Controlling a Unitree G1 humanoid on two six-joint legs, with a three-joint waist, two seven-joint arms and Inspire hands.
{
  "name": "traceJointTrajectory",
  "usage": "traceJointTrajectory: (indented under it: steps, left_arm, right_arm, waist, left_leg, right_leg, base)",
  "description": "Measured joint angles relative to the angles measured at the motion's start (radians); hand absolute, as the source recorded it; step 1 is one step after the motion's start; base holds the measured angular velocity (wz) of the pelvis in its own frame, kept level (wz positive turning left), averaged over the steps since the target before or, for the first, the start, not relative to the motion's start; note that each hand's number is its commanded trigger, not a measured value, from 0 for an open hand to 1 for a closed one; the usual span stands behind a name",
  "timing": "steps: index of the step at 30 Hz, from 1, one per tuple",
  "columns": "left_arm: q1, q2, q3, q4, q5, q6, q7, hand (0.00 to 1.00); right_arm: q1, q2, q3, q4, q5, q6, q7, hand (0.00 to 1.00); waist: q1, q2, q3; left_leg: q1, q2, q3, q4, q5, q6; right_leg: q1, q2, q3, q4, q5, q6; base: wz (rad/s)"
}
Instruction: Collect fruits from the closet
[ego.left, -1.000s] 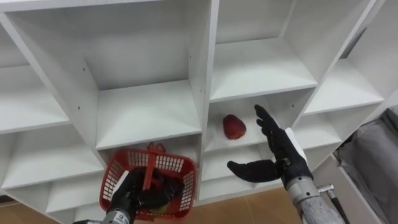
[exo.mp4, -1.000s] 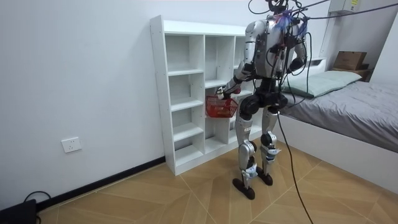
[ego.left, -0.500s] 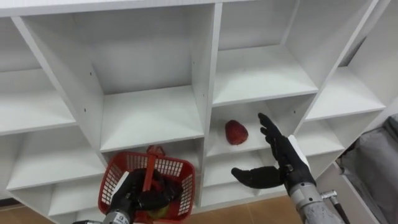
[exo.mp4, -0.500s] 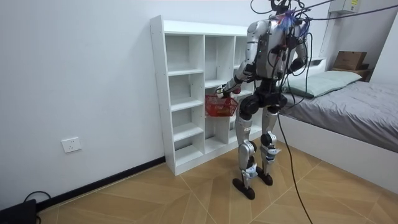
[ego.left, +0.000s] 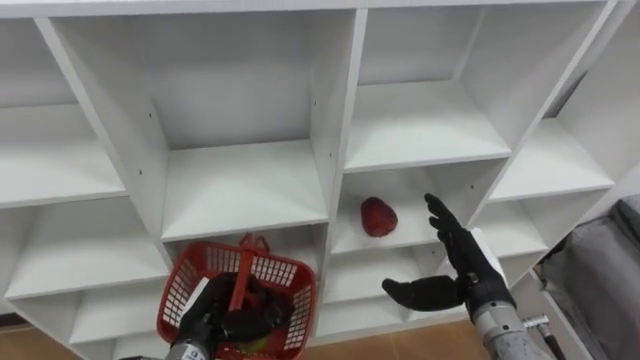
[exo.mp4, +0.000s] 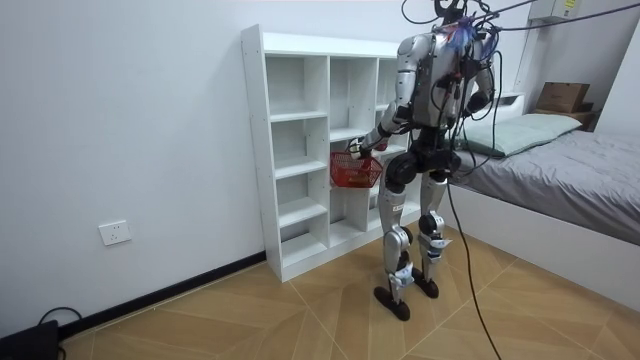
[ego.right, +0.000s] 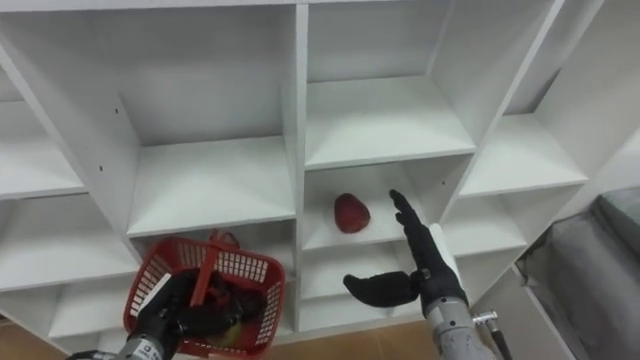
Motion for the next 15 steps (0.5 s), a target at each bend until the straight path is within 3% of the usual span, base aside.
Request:
traceJointTrajectory:
  steps: [8,12,15]
  left_arm:
    - [0.006,0.011,0.033,0.000,0.062,0.022,-0.028,1.00]
    - [0.049,0.008,0.071,0.000,0.109,0.029,-0.059,1.00]
    - [0.075,0.007,0.084,0.000,0.128,0.046,-0.079,1.00]
  right_arm:
    - [-0.048,0.000,-0.050,0.069,0.014,0.033,0.003,0.00]
    - [-0.102,0.000,-0.060,0.127,0.048,0.041,0.026,0.00]
    - [-0.102,-0.003,-0.081,0.132,0.049,0.042,0.050,0.00]
  waist:
    - [0.029,-0.016,0.0081]
    - [0.040,-0.036,0.0150]
    - [0.046,-0.046,0.0129]
  left_leg:
    - [-0.005,-0.005,-0.034,0.045,-0.023,-0.006]
    - [-0.021,-0.005,-0.039,0.110,-0.050,-0.015]
    - [-0.045,-0.001,-0.060,0.164,-0.072,-0.021]
  right_leg:
    - [-0.010,-0.020,-0.046,0.079,-0.056,-0.008]
    - [-0.030,-0.030,-0.053,0.156,-0.103,-0.019]
    - [-0.030,-0.033,-0.076,0.181,-0.124,-0.024]
  base:
    - [0.13]
    - [0.05]
    - [0.20]
